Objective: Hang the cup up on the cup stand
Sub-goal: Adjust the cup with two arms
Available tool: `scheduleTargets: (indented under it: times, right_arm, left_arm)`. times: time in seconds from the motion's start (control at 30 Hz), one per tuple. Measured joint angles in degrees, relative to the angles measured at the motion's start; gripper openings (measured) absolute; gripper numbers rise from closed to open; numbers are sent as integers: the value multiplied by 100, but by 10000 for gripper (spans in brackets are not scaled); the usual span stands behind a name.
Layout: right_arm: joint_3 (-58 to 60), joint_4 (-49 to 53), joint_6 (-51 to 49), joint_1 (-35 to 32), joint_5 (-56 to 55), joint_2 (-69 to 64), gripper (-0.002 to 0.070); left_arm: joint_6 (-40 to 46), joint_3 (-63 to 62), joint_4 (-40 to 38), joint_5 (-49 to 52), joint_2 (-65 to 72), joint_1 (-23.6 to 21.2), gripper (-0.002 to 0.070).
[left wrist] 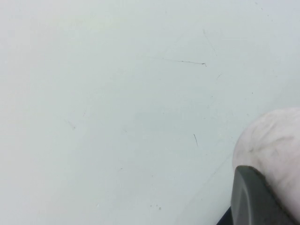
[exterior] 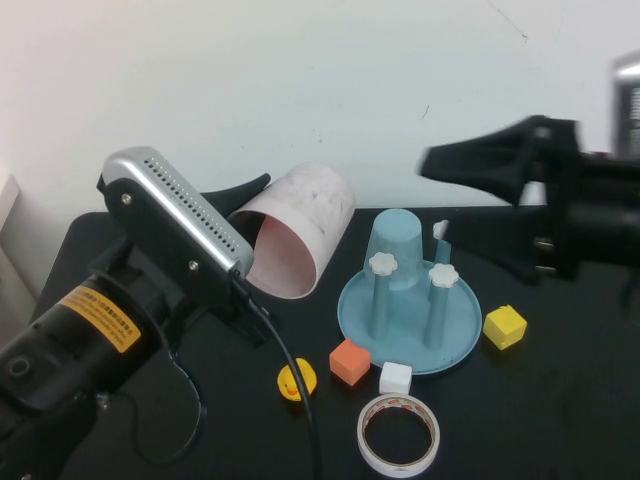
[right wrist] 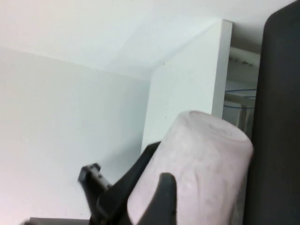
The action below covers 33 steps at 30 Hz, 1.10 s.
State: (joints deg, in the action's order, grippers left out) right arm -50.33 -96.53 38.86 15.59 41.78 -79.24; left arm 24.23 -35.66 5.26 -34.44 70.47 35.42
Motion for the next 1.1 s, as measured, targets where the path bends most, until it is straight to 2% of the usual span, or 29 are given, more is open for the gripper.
scheduleTargets:
  times: [0.43, 0.67, 1.1]
  right_arm:
    - [-1186, -102, -650, 995, -553, -1368, 693]
    - [-1720, -111, -711, 1184, -620, -1685, 693]
    - [-1797, -111, -789, 1353, -517, -1760, 689]
  left_arm:
    - [61, 0, 0, -49, 0, 0, 10]
    - [129, 0, 10, -86, 0, 0, 10]
    - [233, 0, -108, -166, 0, 0, 10]
